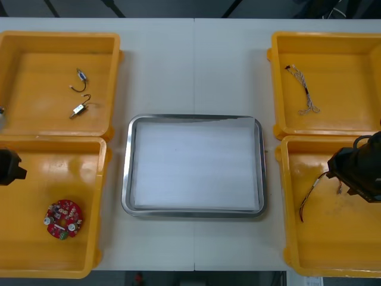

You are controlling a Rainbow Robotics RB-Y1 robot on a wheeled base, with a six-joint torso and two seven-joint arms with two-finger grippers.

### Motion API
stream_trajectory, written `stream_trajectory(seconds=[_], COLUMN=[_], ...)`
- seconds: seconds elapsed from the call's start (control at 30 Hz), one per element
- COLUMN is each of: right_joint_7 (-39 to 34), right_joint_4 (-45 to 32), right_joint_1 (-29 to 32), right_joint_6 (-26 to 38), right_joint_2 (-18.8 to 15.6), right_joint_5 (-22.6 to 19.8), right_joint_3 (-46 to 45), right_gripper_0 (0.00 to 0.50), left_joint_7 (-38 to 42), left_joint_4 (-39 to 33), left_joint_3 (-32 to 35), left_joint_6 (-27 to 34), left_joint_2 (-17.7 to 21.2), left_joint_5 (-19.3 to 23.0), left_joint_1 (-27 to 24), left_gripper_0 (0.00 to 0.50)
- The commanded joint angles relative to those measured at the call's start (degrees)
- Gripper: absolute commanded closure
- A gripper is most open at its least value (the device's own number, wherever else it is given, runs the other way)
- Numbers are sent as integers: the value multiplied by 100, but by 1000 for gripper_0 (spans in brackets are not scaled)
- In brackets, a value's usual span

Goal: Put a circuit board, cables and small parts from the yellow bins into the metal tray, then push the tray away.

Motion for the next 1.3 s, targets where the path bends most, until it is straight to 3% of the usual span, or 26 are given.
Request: stream_trajectory(seconds=[0.03,0.4,0.63,0.9,1.3], right_joint_7=[-271,-227,-192,-122,-104], right_joint_4=[70,518,659,808,1037], right_joint_1=[-218,-297,-288,-288,-262], right_joint_6=[64,-376,-596,-683,-868], right_joint_2=[308,563,677,801,888], right_joint_5=[286,427,462,550,541], right_joint_3=[252,261,261,270,270], right_gripper_0=[0,0,0,0,0], left_joint_7=[-638,-867,-946,-998,-1051], left_joint_4=[-210,-711,-870,-896,-905], left_joint_3=[416,513,433,-208,-832], left_joint_6=[-141,-193,-756,-1354,-1925], left_joint_2=[257,187,143,222,284], left_joint_5=[52,-9,-290,-1055,-1635], left_joint_1=[643,1039,1417,1417,1399], left_gripper_0=[0,0,0,0,0])
